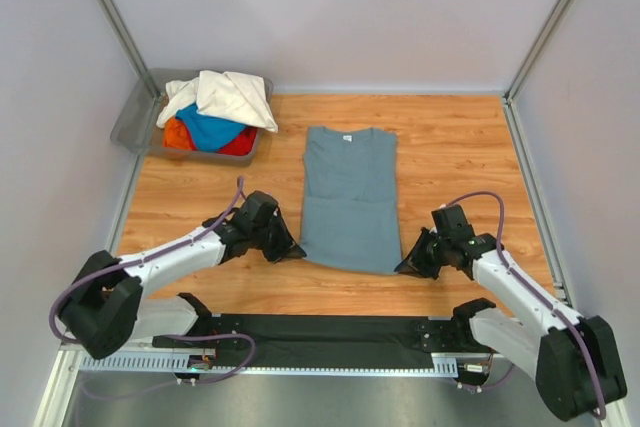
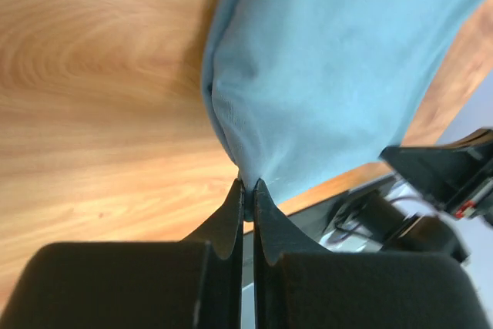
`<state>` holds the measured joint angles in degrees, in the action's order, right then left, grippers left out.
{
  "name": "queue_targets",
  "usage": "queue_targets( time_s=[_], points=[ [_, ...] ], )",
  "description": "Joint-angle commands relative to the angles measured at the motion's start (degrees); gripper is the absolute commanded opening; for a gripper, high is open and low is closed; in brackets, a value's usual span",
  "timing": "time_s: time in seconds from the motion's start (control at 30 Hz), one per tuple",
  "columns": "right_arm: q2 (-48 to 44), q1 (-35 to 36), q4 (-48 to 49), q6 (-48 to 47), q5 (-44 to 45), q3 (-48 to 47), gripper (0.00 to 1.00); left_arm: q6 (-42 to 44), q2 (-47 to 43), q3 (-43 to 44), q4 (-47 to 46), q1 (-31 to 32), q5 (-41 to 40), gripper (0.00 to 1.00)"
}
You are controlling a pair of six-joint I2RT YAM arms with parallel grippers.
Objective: Fold and stack the t-shirts
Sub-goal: Fold the tshirt
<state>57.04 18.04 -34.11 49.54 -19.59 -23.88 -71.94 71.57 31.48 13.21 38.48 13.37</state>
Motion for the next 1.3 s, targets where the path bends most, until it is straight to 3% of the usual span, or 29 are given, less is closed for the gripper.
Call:
queue_targets(
  time_s=[0.0,0.4,0.57,0.77,0.87,0.93,1.1,1.27],
  points=[
    [-6.04,2.52,-11.14,-3.04,3.86,-3.01,0.00,12.70,-5.64,2.18,16.13,2.03,-0.53,0.00],
    [-25.81,11.66,-30.21,3.89,0.87,-0.55,0.00,6.56,-27.79,-5.91,29.49,13.72,2.10,0.00],
    [-30.14,13.95,-34.44,5.65,-0.80,-0.11,0.00,3.40,-35.43,-7.49,34.86,14.34,3.86,0.00],
    [-30.67,14.65,-34.18,5.22,-1.33,-0.02,0.00,1.01,-38.34,-8.64,35.56,14.43,5.80,0.00],
    [-27.69,14.57,-32.34,3.56,0.69,-5.02,0.00,2.24,-35.82,-4.87,36.18,14.26,3.17,0.00],
    [-19.89,13.95,-31.20,1.19,2.45,-9.76,0.00,6.36,-32.30,0.92,36.62,13.38,2.19,0.00],
    [-1.71,6.94,-30.14,-9.35,1.76,-30.41,0.00,19.71,-17.10,20.93,43.12,1.27,1.05,0.00],
    [12.20,0.25,-26.55,-13.50,-2.63,-41.94,0.00,29.64,-0.58,33.27,39.09,-9.90,6.57,0.00]
  ],
)
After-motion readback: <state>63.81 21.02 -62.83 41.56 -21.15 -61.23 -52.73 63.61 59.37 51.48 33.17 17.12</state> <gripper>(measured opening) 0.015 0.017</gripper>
